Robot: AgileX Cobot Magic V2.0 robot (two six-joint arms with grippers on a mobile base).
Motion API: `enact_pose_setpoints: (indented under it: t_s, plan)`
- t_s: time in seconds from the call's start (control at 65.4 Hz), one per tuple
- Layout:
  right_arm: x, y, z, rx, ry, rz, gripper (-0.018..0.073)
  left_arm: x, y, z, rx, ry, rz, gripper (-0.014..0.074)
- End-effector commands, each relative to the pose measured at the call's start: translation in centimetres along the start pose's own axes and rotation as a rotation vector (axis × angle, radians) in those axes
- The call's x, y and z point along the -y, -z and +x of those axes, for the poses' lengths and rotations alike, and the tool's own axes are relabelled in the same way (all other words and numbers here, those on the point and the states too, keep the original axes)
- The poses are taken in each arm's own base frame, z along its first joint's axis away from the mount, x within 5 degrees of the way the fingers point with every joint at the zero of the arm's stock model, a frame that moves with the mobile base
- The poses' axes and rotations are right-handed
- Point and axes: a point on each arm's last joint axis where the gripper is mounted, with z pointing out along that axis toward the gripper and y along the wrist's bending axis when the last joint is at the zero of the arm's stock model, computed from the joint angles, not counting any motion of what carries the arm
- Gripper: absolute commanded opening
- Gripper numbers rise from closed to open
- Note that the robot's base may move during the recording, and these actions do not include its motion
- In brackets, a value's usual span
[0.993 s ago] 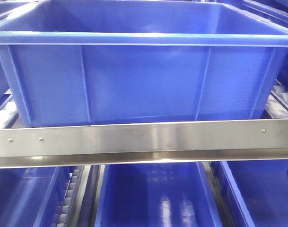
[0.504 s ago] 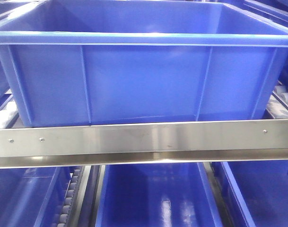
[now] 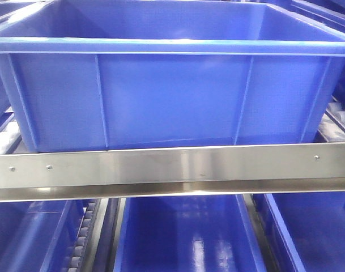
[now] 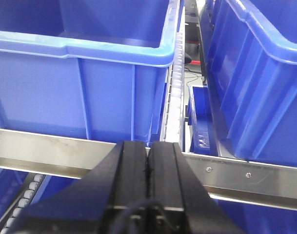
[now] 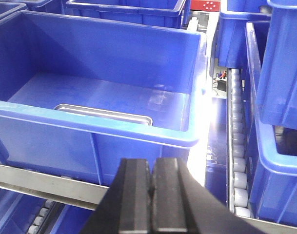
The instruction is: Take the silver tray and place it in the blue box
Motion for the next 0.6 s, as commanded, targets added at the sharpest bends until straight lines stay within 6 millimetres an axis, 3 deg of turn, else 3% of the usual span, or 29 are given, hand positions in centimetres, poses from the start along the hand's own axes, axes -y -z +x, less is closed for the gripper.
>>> enact_pose_setpoints:
  t_s: [0.0,0.275,0.581]
  plan:
    - [-0.2,0.2,-1.6,0.107,0.024,-0.020,0.0049,-0.1,0.0,-0.9,0.087,0.006,-0.007,-0.0105]
    - [-0.2,0.2,-1.6,0.107,0.024,-0.020,0.0049,0.0,0.0,-0.9,0.082,0.003,0.000,-0.0105]
    - [-0.2,0.2,-1.6,0.108,0.024,-0.020,0.0049,1.0,0.0,-0.8,0.071,-0.026,0.167,-0.0105]
